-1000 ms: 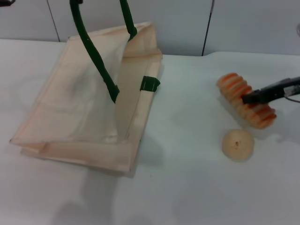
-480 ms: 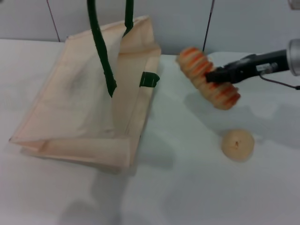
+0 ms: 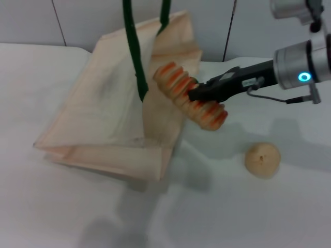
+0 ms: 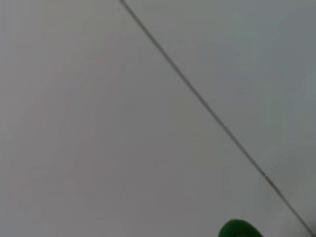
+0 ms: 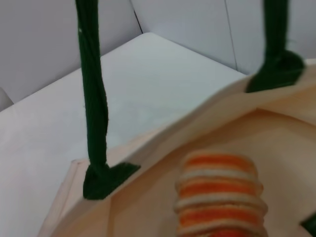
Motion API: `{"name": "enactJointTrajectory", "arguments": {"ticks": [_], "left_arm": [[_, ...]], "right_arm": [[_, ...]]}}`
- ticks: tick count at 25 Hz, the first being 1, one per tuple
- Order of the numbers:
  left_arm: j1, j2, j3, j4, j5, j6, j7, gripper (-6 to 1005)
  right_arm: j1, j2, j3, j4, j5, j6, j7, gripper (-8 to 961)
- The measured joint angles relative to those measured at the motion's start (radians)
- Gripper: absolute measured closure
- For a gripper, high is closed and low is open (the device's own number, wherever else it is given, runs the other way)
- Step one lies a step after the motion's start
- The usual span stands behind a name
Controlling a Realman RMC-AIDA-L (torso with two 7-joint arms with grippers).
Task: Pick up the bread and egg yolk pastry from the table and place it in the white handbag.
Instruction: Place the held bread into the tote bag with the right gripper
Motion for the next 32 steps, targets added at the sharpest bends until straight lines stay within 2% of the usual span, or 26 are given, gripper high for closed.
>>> {"name": "enactJointTrajectory", "arguments": {"ticks": [12,26,32], "left_arm": [[-0.022,-0.001,0.056,0.005,-0.005,0.013,-0.022,888],[-0.059,-0.001,0.087,-0.01,-0.008,0.026,-0.034,887],[-0.071,-0.001,0.091,-0.02,-0.009,0.031,-0.039,887]], "right_arm": [[0.017,-0.002,0.0,-0.174,-0.063,0.192,0.001,729],[0.054,0.0,0.01,-0.263,-0.036,0.277,-0.016,740],[0.059,0.0,0.011,-0.331,-0.024,0.359,-0.018,739]]}}
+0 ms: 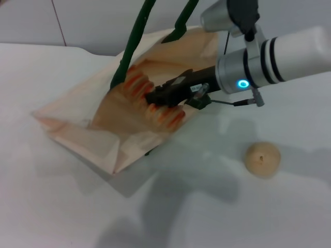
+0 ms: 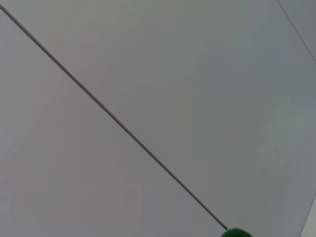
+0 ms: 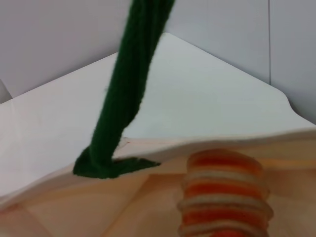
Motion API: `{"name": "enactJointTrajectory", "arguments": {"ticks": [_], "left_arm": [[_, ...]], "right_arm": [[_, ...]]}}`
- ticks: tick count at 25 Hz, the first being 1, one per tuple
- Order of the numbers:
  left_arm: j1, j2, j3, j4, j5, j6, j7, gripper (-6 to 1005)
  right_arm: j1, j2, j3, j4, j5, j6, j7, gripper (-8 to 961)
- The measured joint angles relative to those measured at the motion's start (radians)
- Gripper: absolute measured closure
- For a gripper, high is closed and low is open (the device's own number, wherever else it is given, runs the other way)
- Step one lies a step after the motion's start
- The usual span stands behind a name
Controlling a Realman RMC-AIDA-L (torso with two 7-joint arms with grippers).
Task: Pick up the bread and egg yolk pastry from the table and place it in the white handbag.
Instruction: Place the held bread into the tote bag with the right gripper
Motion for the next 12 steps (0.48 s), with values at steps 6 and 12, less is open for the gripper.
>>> {"name": "enactJointTrajectory", "arguments": {"ticks": [6,12], "left_arm": [[-0.004,0.0,0.009,0.0,0.0,0.016,-0.008,887],[-0.01,0.0,0.011,-0.002,0.0,0.022,-0.009,887]], "right_arm": [[0.002,0.002,0.0,-0.022,0.0,0.02,-0.001,748],[0.007,0.001,0.0,-0.051,-0.001,0.035,-0.024,750]]}}
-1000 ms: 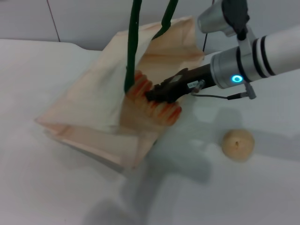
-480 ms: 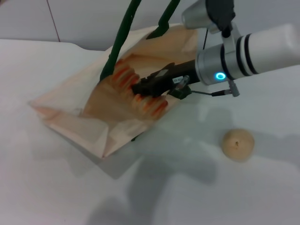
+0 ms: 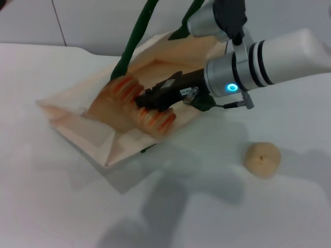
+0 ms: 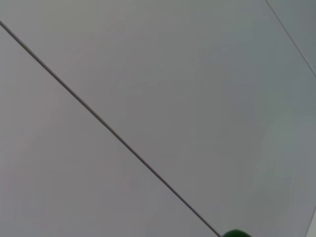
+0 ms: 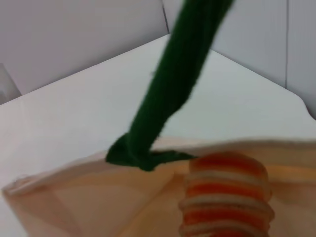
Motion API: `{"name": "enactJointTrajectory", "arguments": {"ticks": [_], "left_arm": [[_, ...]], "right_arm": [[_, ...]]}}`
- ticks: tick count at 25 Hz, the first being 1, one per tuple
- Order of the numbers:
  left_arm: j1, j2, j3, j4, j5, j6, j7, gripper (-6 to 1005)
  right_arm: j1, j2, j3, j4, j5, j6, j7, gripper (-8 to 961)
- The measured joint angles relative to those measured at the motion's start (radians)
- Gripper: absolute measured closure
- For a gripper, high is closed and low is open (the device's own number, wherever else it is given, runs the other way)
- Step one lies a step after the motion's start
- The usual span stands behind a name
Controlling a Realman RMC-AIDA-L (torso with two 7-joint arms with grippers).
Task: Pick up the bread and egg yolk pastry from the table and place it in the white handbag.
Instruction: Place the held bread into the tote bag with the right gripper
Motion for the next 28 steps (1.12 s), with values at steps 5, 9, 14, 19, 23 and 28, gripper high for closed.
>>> {"name": "enactJointTrajectory", "arguments": {"ticks": [5,9,14,19,23,28], "left_arm": [[0.003,0.0,0.0,-0.002,0.001,0.008,0.0,887],[0.007,0.0,0.0,-0.002,0.001,0.012,0.0,887],[0.008,0.0,0.0,-0.001,0.001,0.021,0.0,886],[0.016,0.0,0.0,-0.001,0.006,0.024,0.0,886],[0.037,0.0,-0.005,0.006,0.013,0.024,-0.001,886],[0.071,0.0,-0.009,0.015,0.047,0.024,-0.005,886]], "right_arm": [[0.003,-0.002,0.0,-0.002,-0.001,-0.006,-0.004,752],[0.003,-0.003,0.008,-0.001,0.0,-0.007,-0.004,744],[0.003,-0.003,0.012,-0.004,0.001,-0.015,-0.004,667],[0.002,-0.004,0.012,0.005,-0.002,-0.019,0.004,466],[-0.009,-0.005,0.008,0.027,-0.008,-0.024,0.018,312],[-0.047,-0.006,0.001,0.155,-0.022,-0.092,0.052,273]]}}
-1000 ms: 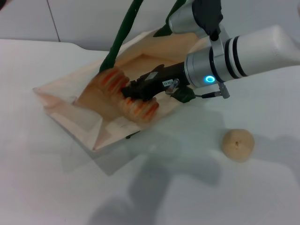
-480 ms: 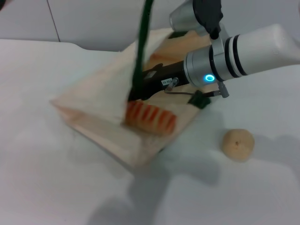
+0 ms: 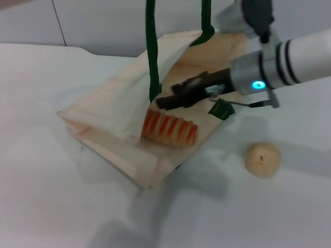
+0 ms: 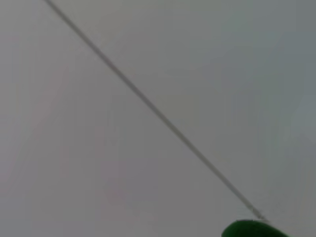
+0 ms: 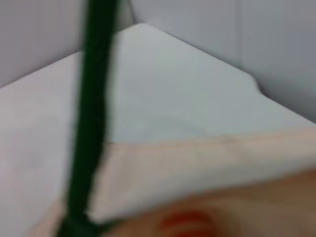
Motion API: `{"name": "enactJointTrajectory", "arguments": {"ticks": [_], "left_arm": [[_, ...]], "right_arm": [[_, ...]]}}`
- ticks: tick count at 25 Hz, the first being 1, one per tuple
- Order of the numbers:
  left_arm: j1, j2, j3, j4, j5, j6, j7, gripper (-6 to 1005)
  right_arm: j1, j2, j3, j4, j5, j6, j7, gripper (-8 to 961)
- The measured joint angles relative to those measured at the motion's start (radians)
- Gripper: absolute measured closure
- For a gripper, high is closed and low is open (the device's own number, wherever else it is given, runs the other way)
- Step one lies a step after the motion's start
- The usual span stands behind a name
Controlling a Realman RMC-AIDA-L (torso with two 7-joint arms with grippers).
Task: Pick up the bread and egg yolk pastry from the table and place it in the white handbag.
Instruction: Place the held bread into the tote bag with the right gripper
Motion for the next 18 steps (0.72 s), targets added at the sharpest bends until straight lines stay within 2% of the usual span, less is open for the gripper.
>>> {"name": "enactJointTrajectory", "arguments": {"ticks": [4,5,10,18], "left_arm": [[0.038,0.0,-0.001,0.0,0.049,0.0,-0.019,891],[0.046,0.0,-0.003,0.0,0.053,0.0,-0.021,891],[0.06,0.001,-0.006,-0.003,0.054,0.002,-0.021,890],[0.074,0.001,-0.018,-0.014,0.054,0.003,-0.021,891]], "right_arm": [[-0.03,0.0,-0.002,0.084,-0.002,-0.047,0.01,274],[-0.05,0.0,-0.003,0.14,-0.007,-0.083,0.017,274],[-0.084,0.001,-0.005,0.236,-0.029,-0.169,0.025,273],[-0.09,0.002,-0.011,0.332,-0.123,-0.316,0.047,273]]}}
